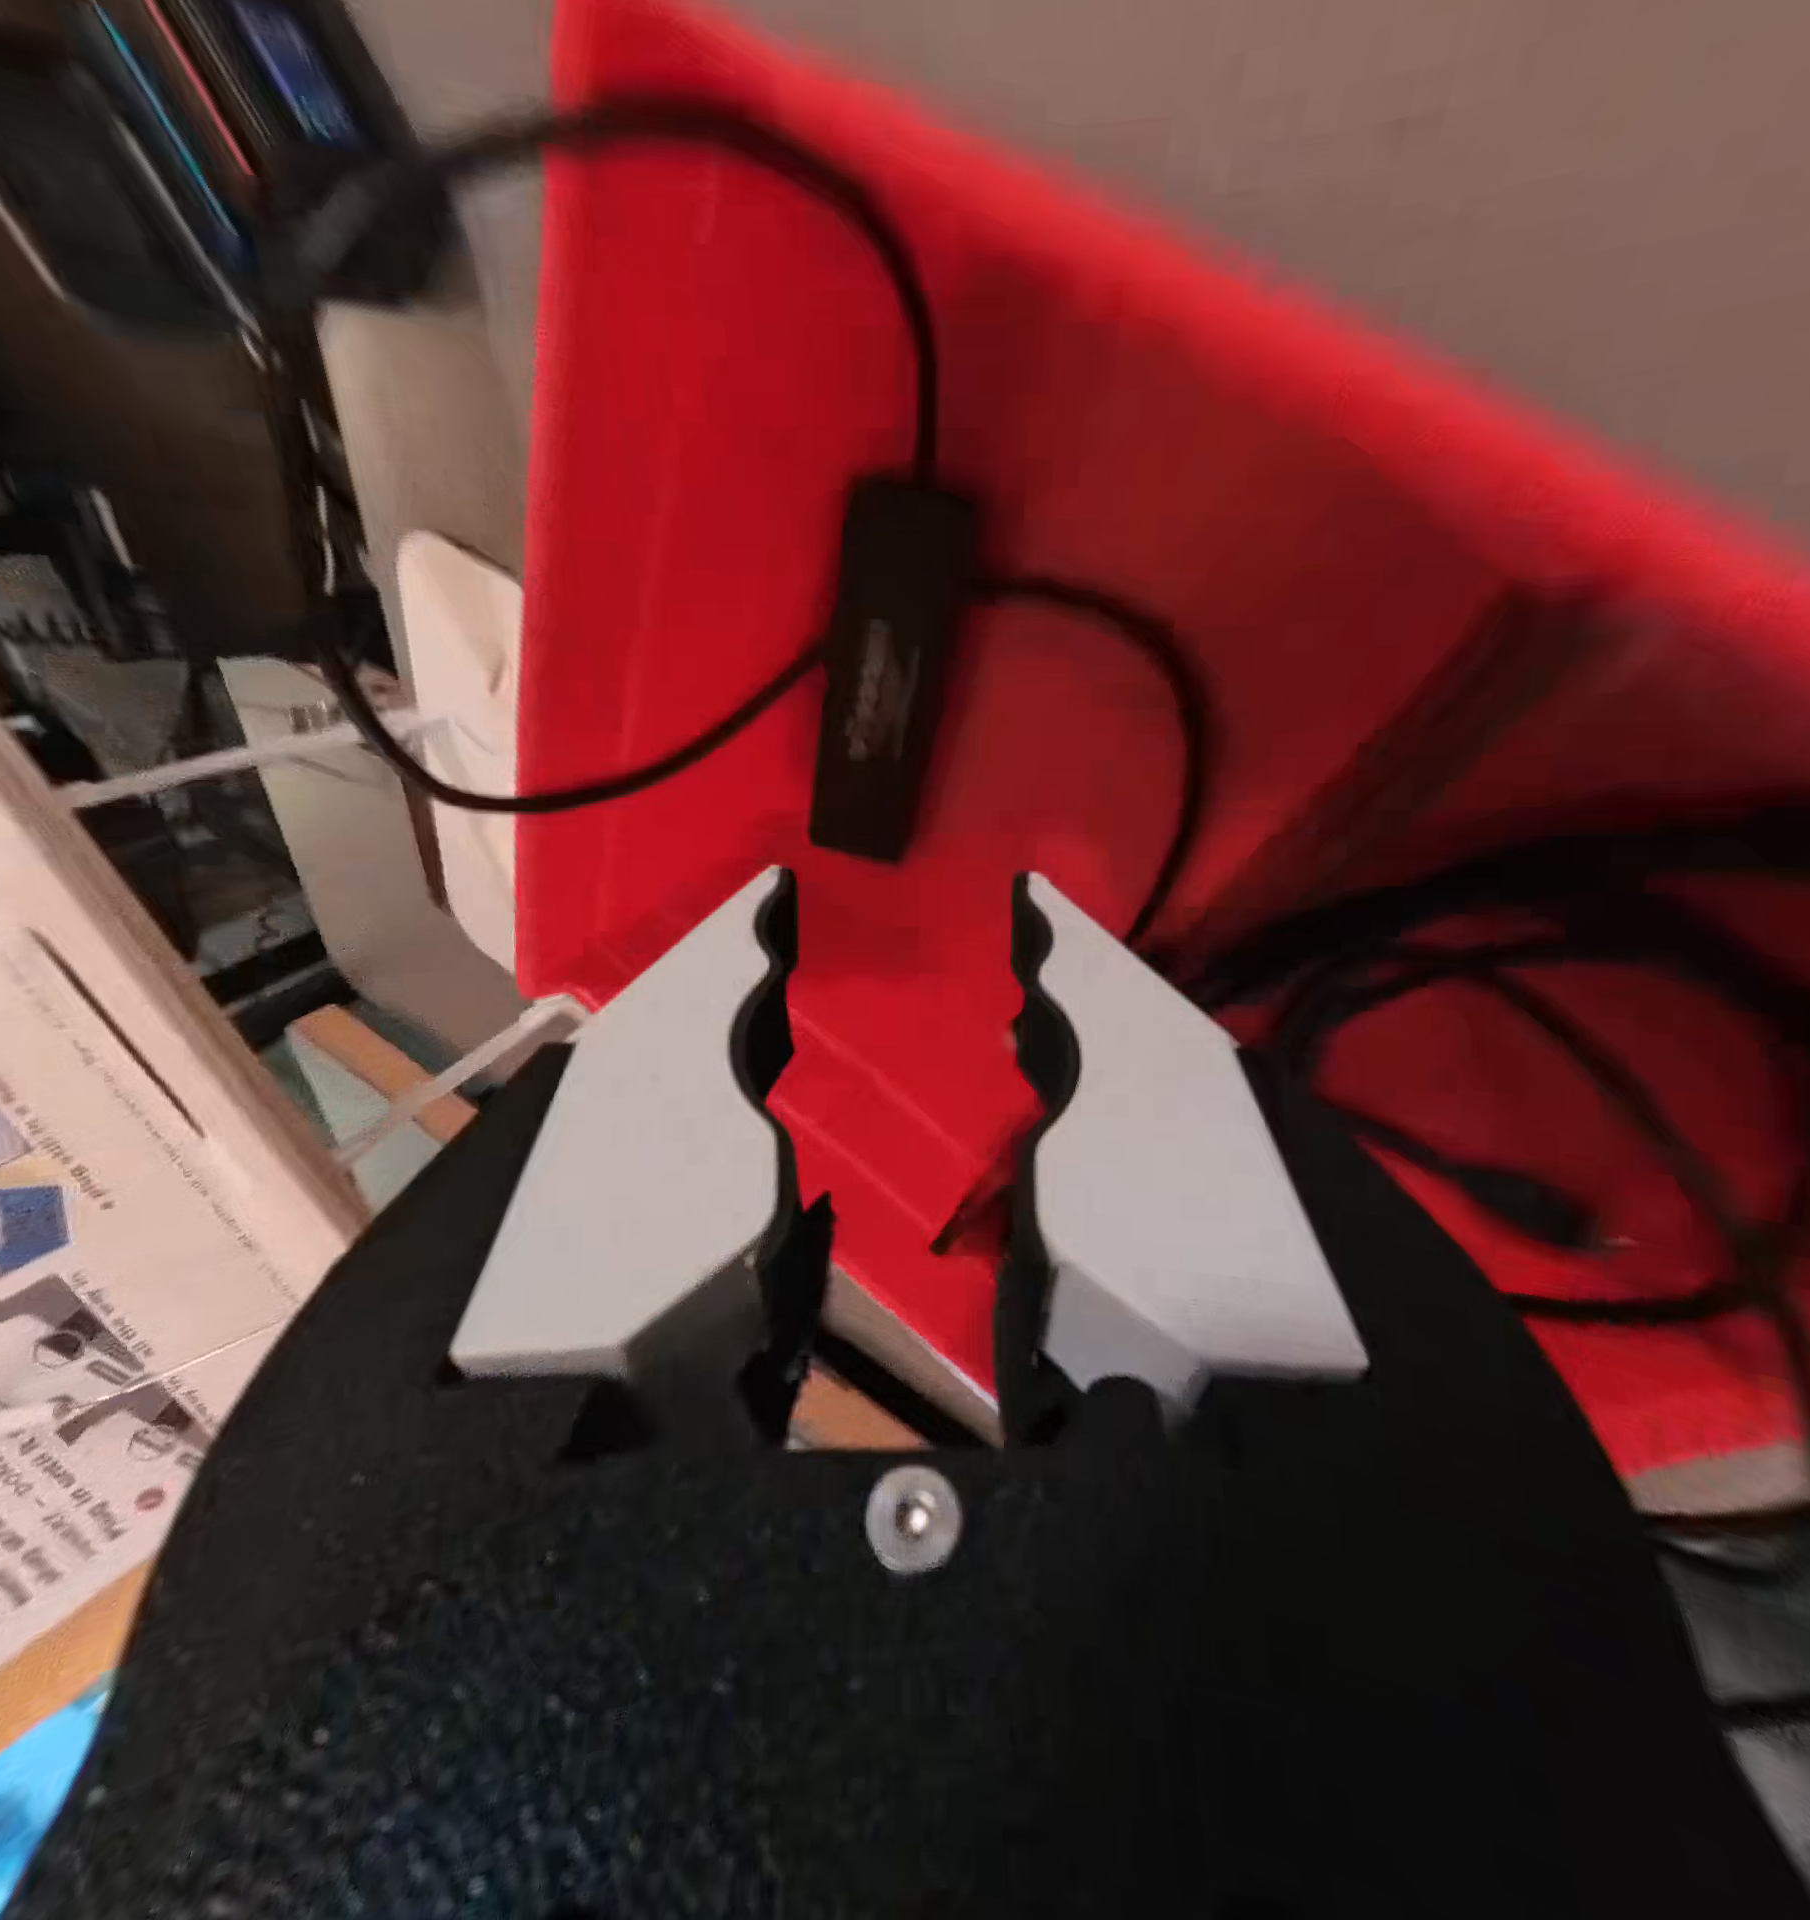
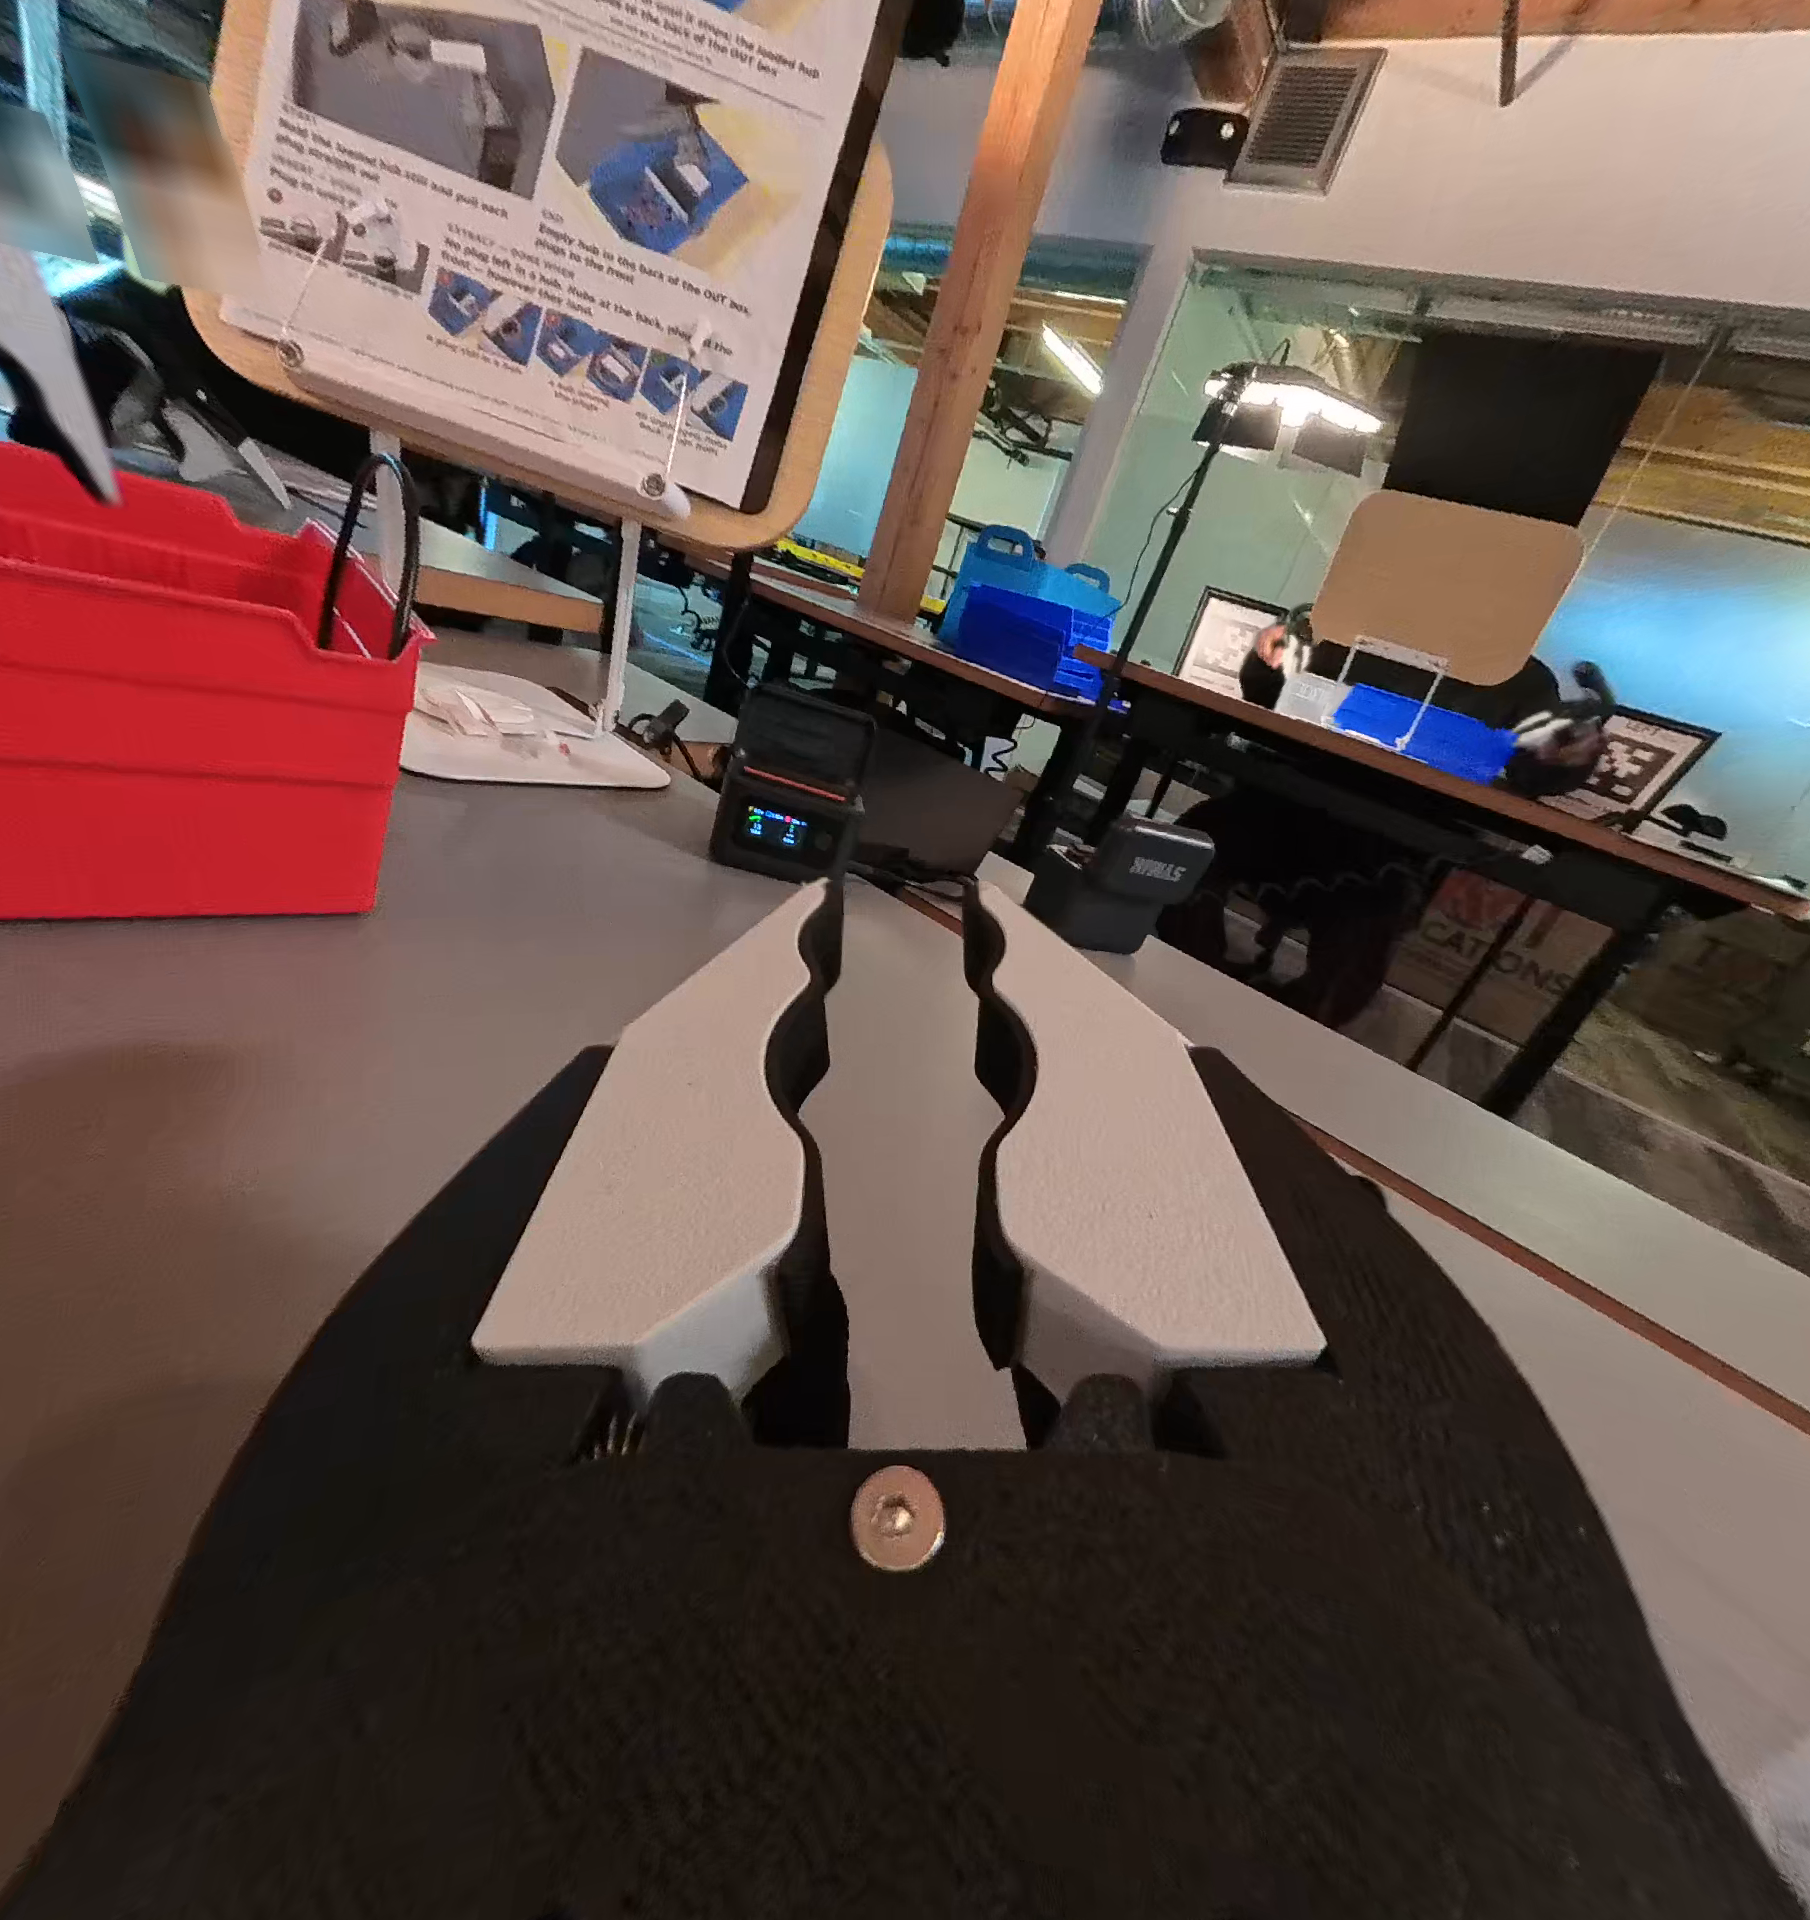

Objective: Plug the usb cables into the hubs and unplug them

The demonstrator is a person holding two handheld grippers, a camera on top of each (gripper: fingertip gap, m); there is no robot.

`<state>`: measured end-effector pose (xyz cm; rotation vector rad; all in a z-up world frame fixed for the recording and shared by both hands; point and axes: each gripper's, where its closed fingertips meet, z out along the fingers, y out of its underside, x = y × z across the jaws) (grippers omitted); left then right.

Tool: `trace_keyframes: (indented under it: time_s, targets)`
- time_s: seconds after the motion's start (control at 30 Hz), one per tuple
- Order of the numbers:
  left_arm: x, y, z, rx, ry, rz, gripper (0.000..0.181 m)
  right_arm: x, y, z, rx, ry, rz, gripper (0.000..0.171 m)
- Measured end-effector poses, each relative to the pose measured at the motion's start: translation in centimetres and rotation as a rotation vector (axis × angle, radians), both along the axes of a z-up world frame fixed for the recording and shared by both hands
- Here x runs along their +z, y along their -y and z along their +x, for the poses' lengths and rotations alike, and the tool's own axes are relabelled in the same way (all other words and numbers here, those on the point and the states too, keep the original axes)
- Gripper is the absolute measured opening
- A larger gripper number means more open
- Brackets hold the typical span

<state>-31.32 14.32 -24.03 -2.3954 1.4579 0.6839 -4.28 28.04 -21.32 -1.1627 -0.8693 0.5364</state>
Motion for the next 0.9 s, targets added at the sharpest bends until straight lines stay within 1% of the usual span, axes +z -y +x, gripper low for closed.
trace_keyframes:
  time_s: [0.03,0.07,0.13,0.27,0.37,0.4,0.47,0.67,0.7,0.8,0.9]
  targets:
    - [-0.7,-0.7,-1.7,0.000,-0.061,-0.015,0.032,0.0,0.0,0.0,0.004,0.000,-0.002,0.021]
    - [-1.4,-1.2,-2.7,-0.020,-0.092,-0.028,0.032,-0.1,0.0,-0.1,0.006,0.003,-0.002,0.021]
    - [-3.2,-2.1,-2.8,-0.021,-0.011,-0.060,0.035,-0.1,0.2,-0.3,0.016,0.011,0.004,0.021]
    - [-5.6,-3.6,-2.7,-0.003,0.113,-0.097,0.054,-0.4,0.5,-0.7,0.033,0.035,0.012,0.021]
    - [-6.7,-3.9,-3.0,0.001,0.125,-0.152,0.055,-0.6,0.4,-1.0,0.039,0.045,0.007,0.022]
    - [-7.0,-4.0,-3.2,0.009,0.127,-0.165,0.051,-0.6,0.3,-1.0,0.038,0.046,0.005,0.022]
    - [-7.6,-4.3,-3.5,0.027,0.134,-0.189,0.049,-0.7,0.2,-1.0,0.040,0.045,-0.002,0.021]
    - [-8.7,-4.6,-3.3,0.052,0.173,-0.264,0.039,-0.8,0.2,-1.2,0.044,0.054,-0.002,0.021]
    - [-8.7,-4.5,-3.2,0.064,0.181,-0.276,0.036,-0.8,0.2,-1.2,0.045,0.056,-0.001,0.021]
    - [-8.7,-4.1,-3.4,0.130,0.183,-0.284,0.035,-0.9,0.3,-1.3,0.047,0.061,0.003,0.021]
    - [-7.8,-3.8,-3.6,0.110,0.118,-0.196,0.034,-0.9,0.3,-1.3,0.048,0.062,0.003,0.021]
